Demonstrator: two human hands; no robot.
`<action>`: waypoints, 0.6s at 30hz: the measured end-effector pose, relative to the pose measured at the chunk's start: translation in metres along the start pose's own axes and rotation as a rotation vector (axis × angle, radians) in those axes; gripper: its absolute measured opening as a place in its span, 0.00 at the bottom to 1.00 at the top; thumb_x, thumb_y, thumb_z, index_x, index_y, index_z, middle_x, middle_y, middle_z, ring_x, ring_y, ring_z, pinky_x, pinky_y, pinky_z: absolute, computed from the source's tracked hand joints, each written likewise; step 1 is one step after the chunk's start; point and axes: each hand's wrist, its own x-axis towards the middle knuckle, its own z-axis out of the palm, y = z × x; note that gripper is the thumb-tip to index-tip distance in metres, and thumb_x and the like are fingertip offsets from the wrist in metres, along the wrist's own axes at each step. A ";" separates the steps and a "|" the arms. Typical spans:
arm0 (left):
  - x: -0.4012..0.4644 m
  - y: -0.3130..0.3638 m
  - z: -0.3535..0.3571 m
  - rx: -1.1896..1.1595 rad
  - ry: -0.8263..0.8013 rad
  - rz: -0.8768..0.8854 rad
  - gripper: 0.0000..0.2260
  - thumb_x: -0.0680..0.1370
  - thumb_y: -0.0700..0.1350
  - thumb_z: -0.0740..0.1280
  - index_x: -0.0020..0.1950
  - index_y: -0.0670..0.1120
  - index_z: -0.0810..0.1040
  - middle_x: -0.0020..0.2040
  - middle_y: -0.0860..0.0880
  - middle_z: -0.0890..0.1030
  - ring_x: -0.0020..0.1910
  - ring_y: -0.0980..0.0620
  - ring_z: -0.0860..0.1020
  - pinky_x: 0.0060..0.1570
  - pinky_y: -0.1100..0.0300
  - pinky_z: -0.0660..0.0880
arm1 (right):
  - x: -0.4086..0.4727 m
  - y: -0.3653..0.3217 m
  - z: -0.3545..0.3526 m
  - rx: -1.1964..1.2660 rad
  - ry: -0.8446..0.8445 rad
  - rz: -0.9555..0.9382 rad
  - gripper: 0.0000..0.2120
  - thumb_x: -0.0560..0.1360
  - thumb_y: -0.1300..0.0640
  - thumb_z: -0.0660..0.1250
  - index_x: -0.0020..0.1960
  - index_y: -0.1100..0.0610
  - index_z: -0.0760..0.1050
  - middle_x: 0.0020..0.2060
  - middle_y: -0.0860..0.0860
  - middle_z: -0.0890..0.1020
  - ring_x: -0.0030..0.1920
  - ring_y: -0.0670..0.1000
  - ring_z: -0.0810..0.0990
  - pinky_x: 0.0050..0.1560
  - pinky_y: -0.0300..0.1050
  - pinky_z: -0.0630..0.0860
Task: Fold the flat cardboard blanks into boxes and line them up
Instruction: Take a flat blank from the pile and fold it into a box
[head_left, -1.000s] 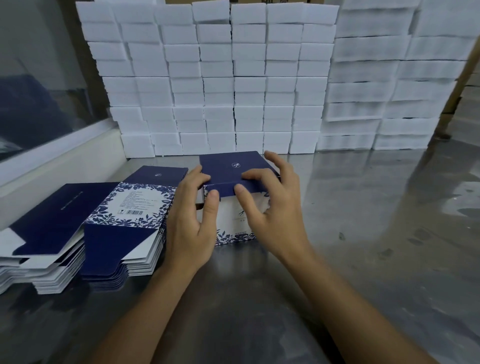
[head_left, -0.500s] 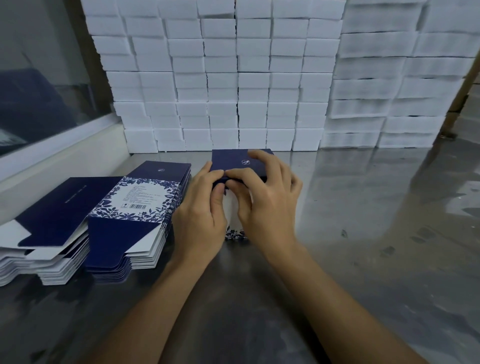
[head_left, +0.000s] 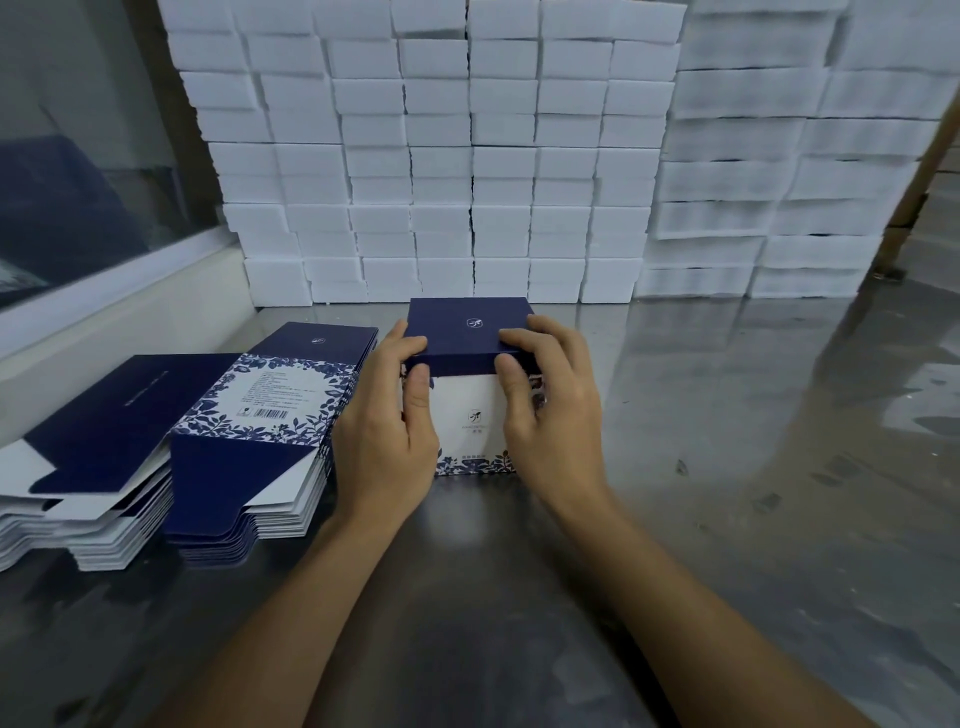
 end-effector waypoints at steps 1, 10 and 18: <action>0.000 0.000 0.000 -0.006 0.001 -0.003 0.12 0.83 0.46 0.58 0.63 0.47 0.74 0.71 0.51 0.73 0.57 0.46 0.80 0.51 0.67 0.70 | 0.000 0.001 -0.001 0.032 0.003 0.015 0.10 0.81 0.60 0.65 0.61 0.59 0.78 0.64 0.53 0.74 0.58 0.45 0.77 0.54 0.35 0.75; -0.003 -0.003 0.000 -0.010 -0.038 -0.034 0.13 0.83 0.46 0.59 0.68 0.50 0.71 0.72 0.53 0.72 0.57 0.43 0.79 0.51 0.60 0.73 | 0.006 0.002 -0.004 -0.137 0.079 -0.074 0.04 0.78 0.65 0.68 0.51 0.62 0.80 0.56 0.55 0.80 0.52 0.53 0.78 0.52 0.47 0.74; -0.005 0.001 -0.002 0.018 -0.195 -0.095 0.24 0.82 0.57 0.53 0.78 0.65 0.52 0.66 0.62 0.73 0.52 0.64 0.73 0.48 0.61 0.70 | -0.005 -0.015 0.010 -0.445 0.056 -0.317 0.17 0.73 0.63 0.65 0.59 0.56 0.83 0.58 0.51 0.83 0.62 0.53 0.80 0.64 0.53 0.67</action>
